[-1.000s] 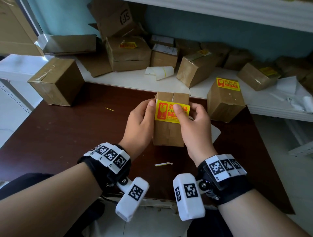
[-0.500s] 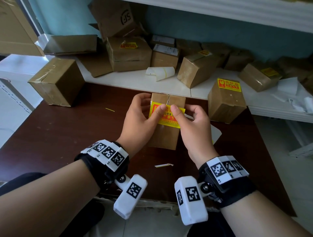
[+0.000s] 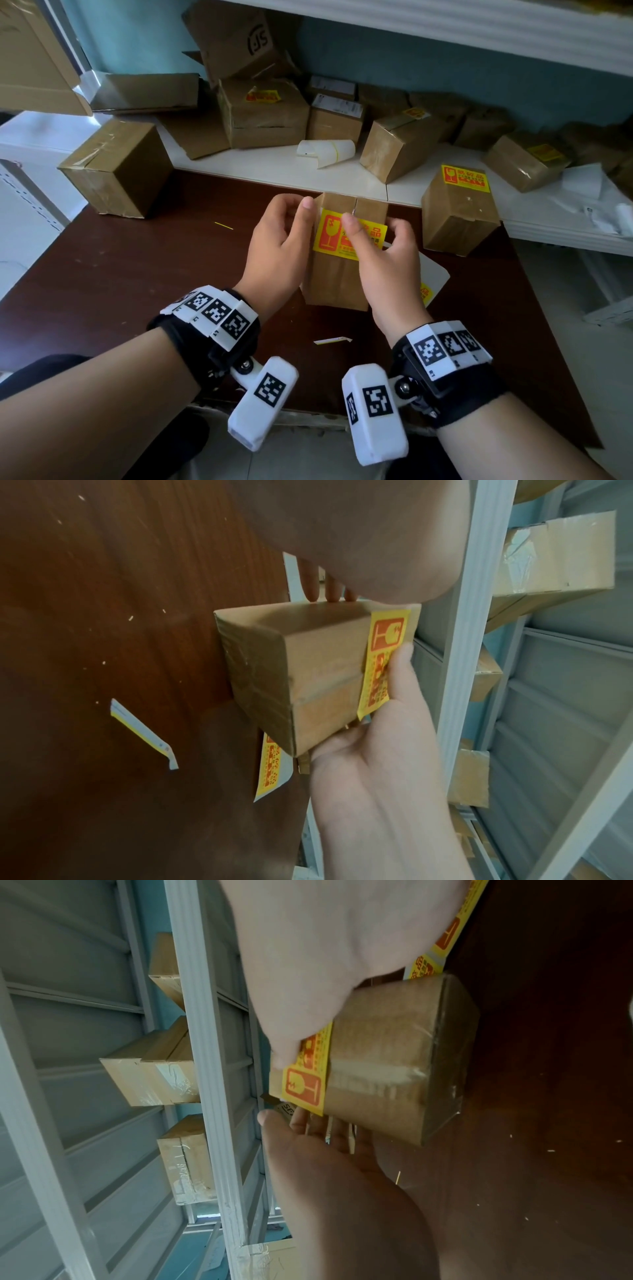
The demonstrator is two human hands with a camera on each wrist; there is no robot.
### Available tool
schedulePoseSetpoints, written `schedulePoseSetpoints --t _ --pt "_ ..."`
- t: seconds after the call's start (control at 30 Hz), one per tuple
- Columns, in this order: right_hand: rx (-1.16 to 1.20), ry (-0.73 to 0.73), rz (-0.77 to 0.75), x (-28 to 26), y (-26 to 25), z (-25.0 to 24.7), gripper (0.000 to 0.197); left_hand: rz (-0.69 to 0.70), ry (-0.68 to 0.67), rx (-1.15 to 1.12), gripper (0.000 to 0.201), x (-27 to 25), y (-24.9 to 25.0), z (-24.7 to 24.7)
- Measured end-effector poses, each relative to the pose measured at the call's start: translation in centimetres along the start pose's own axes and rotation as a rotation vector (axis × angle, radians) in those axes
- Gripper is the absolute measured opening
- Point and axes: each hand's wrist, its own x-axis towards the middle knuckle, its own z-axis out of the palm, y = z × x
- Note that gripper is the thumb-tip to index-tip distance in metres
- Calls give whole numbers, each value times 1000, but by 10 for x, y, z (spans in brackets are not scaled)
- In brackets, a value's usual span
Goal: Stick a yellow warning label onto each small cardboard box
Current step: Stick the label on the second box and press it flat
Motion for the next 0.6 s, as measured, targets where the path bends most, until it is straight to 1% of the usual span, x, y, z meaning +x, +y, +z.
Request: schedulePoseSetpoints --t 0.07,0.13,0.2,0.27,0.3,0.33,0.37,0.43,0.5,0.6 --pt "-26 4 9 2 1 1 44 -14 -24 6 23 -2 4 0" --pt "-28 10 3 2 0 2 38 -18 -54 12 27 -2 3 -1" --pt "21 -1 -12 -1 -4 1 35 -10 -64 28 42 -2 2 -4" --pt "47 -42 -35 -5 -9 -1 42 -16 -37 38 60 0 1 -8" --pt "50 -66 -49 -7 -10 -2 44 -20 -20 46 65 1 1 -10" --pt "57 -92 -62 -10 -11 -3 43 -21 -10 55 65 1 2 -11" --pt "70 -119 -68 -12 -12 -3 41 -18 -4 58 61 2 1 -11" --pt "107 -150 -57 -15 -11 -3 36 -4 7 49 44 2 0 -11" --pt "127 -135 -36 -17 -9 -1 32 3 19 34 33 2 -1 -10" --pt "154 -90 5 -15 -5 1 38 38 38 3 20 1 -2 -6"
